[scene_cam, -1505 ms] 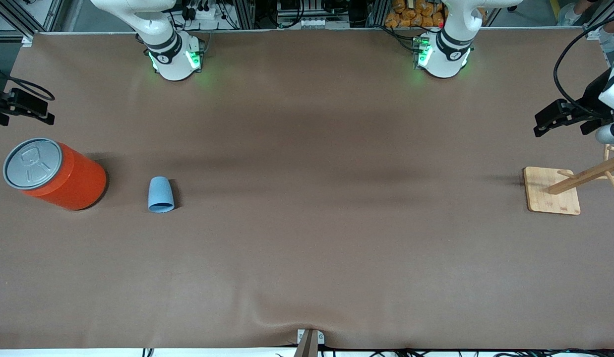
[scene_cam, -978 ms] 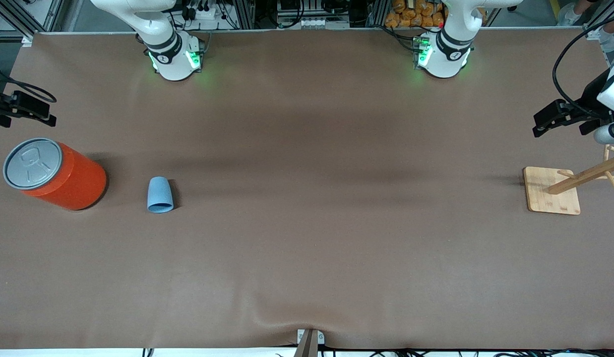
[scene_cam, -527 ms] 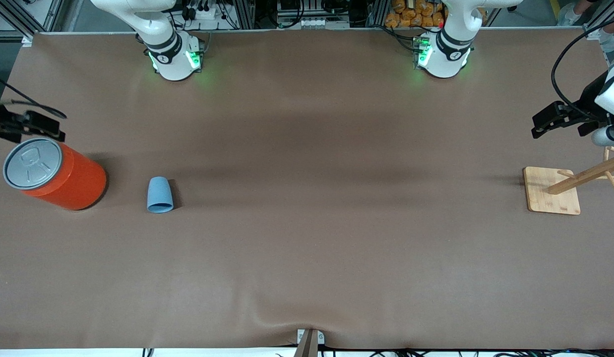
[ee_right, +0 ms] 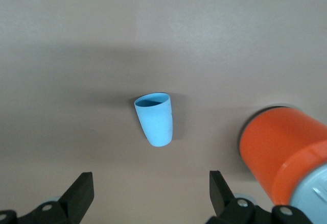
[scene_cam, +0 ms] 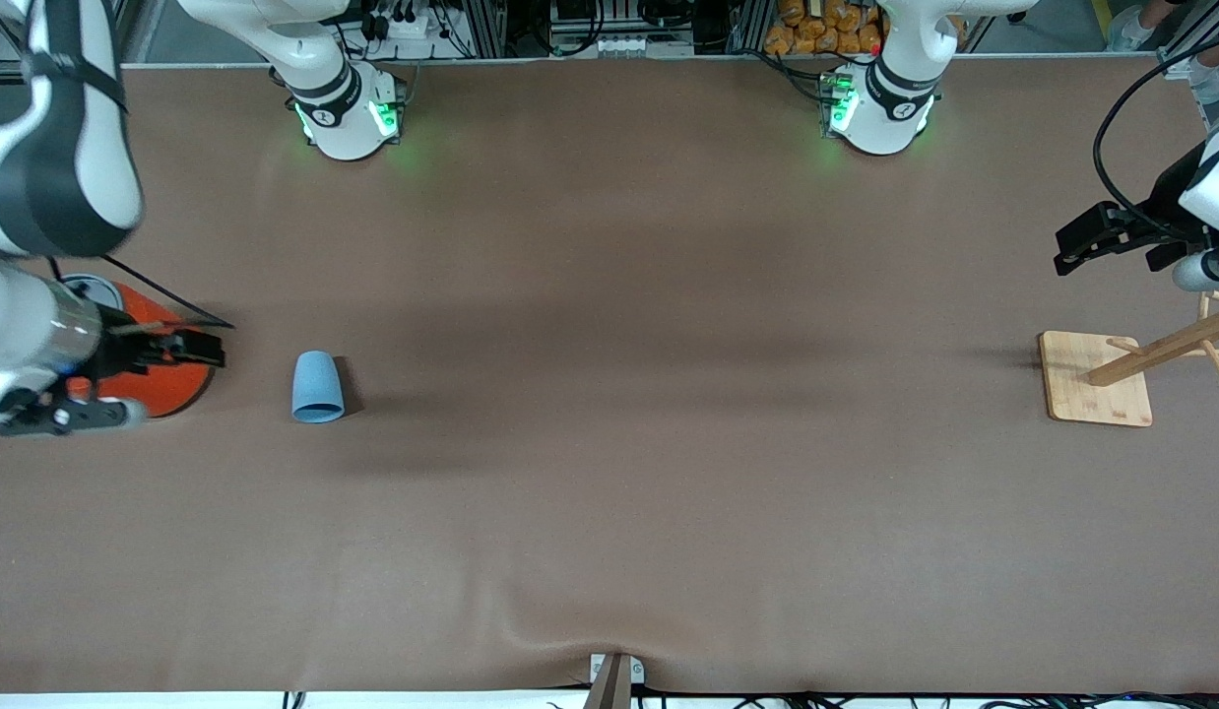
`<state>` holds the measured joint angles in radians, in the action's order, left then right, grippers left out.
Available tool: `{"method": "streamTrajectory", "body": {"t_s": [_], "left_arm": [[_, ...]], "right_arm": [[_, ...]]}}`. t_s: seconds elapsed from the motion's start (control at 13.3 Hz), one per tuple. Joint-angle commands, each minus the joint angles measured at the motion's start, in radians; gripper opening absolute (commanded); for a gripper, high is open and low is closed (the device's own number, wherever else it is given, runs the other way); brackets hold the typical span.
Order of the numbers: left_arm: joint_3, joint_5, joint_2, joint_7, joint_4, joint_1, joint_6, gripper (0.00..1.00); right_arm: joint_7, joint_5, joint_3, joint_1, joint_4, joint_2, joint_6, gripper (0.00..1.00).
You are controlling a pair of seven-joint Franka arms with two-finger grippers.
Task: Flip cup
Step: 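Reach the right gripper toward the light blue cup lying on its side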
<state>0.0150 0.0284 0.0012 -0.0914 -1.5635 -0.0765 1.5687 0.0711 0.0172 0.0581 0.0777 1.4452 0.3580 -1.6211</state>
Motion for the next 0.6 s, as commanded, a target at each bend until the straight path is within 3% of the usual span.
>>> {"method": "streamTrajectory", "body": {"t_s": [0.0,0.3,0.53], "left_arm": [[-0.004,-0.015,0.007,0.01,0.019,0.004,-0.018,1.0],[-0.004,-0.015,0.008,0.01,0.019,0.006,-0.019,1.0],[-0.004,-0.015,0.008,0.01,0.017,0.006,-0.018,1.0]], "right_arm": [[0.021,0.001,0.003,-0.001,0.046,0.042,-0.095,1.0],[0.146,0.001,0.003,-0.021,0.061,0.157,-0.238,1.0],[0.174,0.001,0.003,-0.024,0.061,0.217,-0.263,1.0]]}}
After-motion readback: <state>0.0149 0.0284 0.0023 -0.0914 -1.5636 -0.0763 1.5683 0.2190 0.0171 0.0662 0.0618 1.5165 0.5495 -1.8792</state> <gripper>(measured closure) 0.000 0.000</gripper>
